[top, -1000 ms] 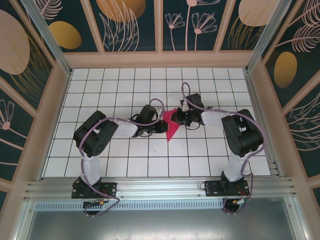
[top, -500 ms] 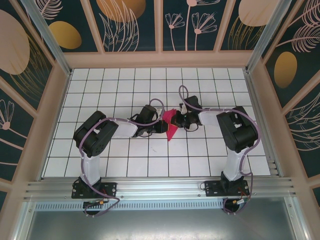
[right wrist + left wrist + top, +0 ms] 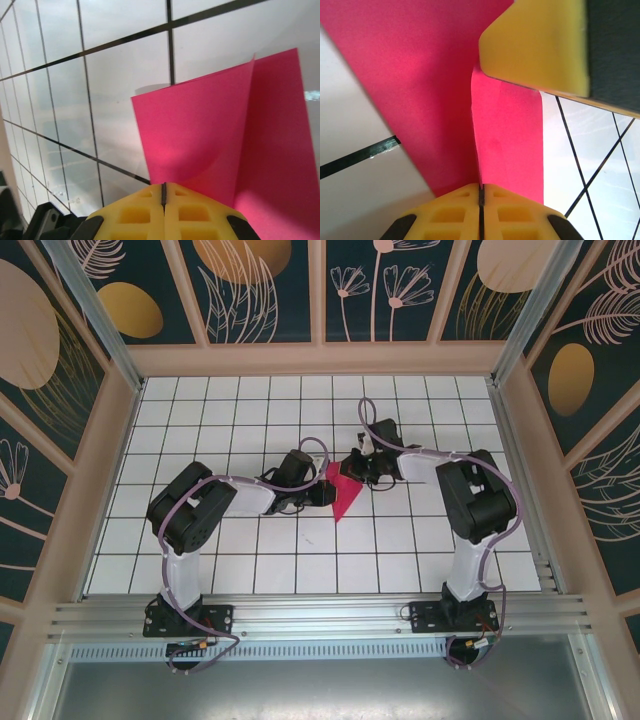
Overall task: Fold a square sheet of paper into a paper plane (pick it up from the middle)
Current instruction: Fourth fold the wing at the center of the table.
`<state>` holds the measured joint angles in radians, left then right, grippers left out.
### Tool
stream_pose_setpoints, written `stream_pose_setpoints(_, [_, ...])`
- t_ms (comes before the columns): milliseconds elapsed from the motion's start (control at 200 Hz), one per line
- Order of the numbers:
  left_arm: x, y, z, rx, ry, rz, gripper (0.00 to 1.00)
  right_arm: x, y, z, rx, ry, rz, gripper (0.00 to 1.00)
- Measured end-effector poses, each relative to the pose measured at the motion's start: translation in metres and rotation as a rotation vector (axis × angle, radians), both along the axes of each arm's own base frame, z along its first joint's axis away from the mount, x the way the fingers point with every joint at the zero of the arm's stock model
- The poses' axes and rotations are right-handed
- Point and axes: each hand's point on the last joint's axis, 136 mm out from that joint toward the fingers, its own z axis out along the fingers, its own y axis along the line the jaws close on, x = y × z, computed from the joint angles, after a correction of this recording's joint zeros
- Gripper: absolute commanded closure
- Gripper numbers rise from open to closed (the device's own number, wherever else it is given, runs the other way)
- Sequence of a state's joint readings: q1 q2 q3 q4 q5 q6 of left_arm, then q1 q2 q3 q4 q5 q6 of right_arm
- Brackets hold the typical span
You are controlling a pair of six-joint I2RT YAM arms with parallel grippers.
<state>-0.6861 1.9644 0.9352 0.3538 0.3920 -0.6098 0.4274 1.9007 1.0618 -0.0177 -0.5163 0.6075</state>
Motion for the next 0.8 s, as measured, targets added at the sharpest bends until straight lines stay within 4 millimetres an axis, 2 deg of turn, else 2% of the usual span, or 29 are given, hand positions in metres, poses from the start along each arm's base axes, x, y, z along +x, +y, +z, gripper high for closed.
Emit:
stream_pose_setpoints(170, [0.0, 0.0, 0.0, 0.001, 0.001, 0.0, 0.89, -0.001, -0.003, -0.022, -0.018, 0.039, -0.006, 0.99])
stream_pose_setpoints(465, [0.0, 0.001, -0.001, -0.001, -0.004, 0.002, 0.9, 0.001, -0.004, -0.021, -0.016, 0.036, 0.001, 0.98])
stream_pose_setpoints(655, [0.0, 0.001, -0.001, -0.002, -0.006, 0.002, 0.9, 0.016, -0.017, -0.021, -0.019, 0.028, -0.024, 0.98])
stream_pose_setpoints(800, [0.0, 0.001, -0.001, -0.003, -0.006, 0.003, 0.9, 0.017, -0.016, -0.022, 0.013, 0.047, -0.013, 0.98])
